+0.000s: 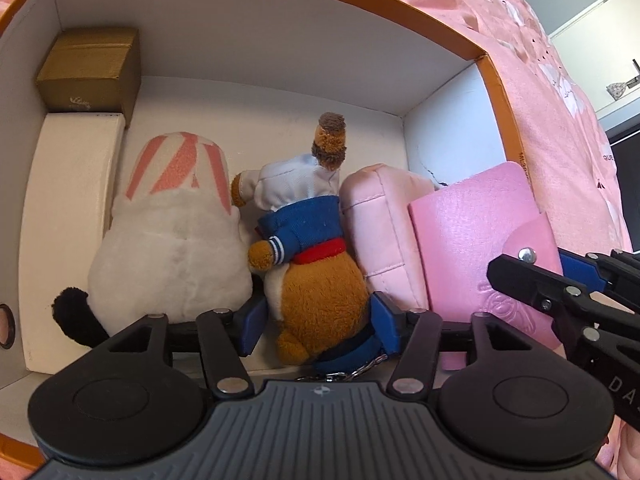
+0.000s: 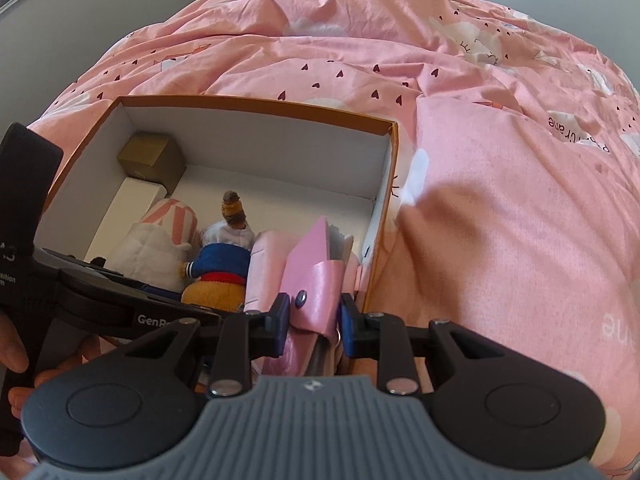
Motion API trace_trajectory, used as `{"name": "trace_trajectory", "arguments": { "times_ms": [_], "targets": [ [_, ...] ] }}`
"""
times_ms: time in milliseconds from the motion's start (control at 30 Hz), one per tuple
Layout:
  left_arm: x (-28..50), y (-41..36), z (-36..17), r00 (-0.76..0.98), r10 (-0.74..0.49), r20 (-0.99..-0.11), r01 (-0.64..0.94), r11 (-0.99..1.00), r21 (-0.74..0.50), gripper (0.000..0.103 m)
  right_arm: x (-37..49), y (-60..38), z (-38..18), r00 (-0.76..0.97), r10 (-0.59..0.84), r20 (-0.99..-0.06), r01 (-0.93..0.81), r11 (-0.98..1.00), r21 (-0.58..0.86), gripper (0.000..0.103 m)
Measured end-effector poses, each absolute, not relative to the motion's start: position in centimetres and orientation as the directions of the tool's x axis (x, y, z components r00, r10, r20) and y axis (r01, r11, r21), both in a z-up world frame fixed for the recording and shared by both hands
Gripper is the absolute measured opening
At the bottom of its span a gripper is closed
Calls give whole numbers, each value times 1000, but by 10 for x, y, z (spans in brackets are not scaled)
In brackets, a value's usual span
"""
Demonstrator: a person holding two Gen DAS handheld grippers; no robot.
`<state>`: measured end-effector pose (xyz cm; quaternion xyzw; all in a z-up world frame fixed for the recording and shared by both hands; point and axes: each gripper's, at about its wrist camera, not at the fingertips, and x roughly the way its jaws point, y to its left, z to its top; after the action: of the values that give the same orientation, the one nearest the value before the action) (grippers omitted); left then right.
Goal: Organize objects
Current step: 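Lower the pink pouch beside the bear plush and open the left gripper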
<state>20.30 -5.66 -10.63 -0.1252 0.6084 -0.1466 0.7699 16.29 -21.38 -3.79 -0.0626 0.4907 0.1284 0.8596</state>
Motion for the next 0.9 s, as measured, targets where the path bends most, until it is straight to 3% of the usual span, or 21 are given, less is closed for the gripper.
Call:
{"name": "trace_trajectory", "arguments": {
  "times_ms": [200,567,900],
  "targets": [
    [201,-53,-97,212,-342,-916,109,939,-325,49,162,-213,-38,482,165,-861,-284,958,25,27],
    [192,-65,-71,221,-248,-943,299,938,-177,48,170,-199,-44,444,199,-874,-314,948,56,27],
    [201,-49,-81,179,-324,-929,253,928,-275,48,181,-207,-58,371,227,-901,-239,960,144,27]
  ]
}}
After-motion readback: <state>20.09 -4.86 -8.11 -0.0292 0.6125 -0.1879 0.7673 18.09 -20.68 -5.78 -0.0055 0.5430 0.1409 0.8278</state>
